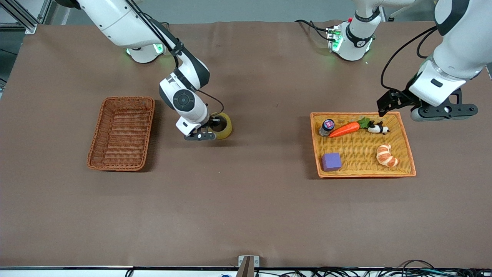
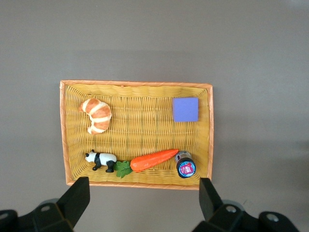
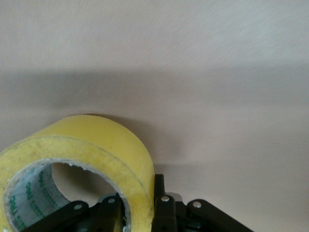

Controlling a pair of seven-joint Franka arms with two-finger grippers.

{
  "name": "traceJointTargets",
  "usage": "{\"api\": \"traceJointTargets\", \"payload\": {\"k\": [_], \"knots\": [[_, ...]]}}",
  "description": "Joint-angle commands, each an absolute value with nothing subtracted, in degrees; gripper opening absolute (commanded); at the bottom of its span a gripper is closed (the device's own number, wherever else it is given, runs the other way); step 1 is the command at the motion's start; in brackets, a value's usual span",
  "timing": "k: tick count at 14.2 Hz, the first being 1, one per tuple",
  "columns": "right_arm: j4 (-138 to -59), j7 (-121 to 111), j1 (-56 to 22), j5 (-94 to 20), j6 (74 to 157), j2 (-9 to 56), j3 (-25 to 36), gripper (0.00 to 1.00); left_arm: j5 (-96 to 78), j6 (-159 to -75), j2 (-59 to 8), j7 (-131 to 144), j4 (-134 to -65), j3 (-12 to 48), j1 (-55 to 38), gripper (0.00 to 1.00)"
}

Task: Move tape to another basket
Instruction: 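Lower the tape into the brown basket and open the right gripper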

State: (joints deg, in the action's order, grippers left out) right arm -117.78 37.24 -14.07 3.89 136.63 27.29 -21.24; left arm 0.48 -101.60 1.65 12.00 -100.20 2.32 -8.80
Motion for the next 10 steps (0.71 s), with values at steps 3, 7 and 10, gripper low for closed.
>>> {"api": "traceJointTargets", "payload": {"k": [3,7,10], "knots": [[-117.7,30.4,-6.6,7.3,122.5,13.4,-18.7,0.01,-0.2,-101.5,-1.0,8.8,-97.5,3.2,-6.9,1.00],[-120.2,7.3,-6.4,7.5,118.3,8.4,-4.6,0.02,0.4,-101.8,-1.0,9.0,-98.2,6.2,-4.9,1.00],[-123.2,-1.7,-6.4,7.5,119.1,7.8,2.4,0.02,0.4,-102.0,-1.1,9.0,-98.4,6.6,-4.0,1.00]]}}
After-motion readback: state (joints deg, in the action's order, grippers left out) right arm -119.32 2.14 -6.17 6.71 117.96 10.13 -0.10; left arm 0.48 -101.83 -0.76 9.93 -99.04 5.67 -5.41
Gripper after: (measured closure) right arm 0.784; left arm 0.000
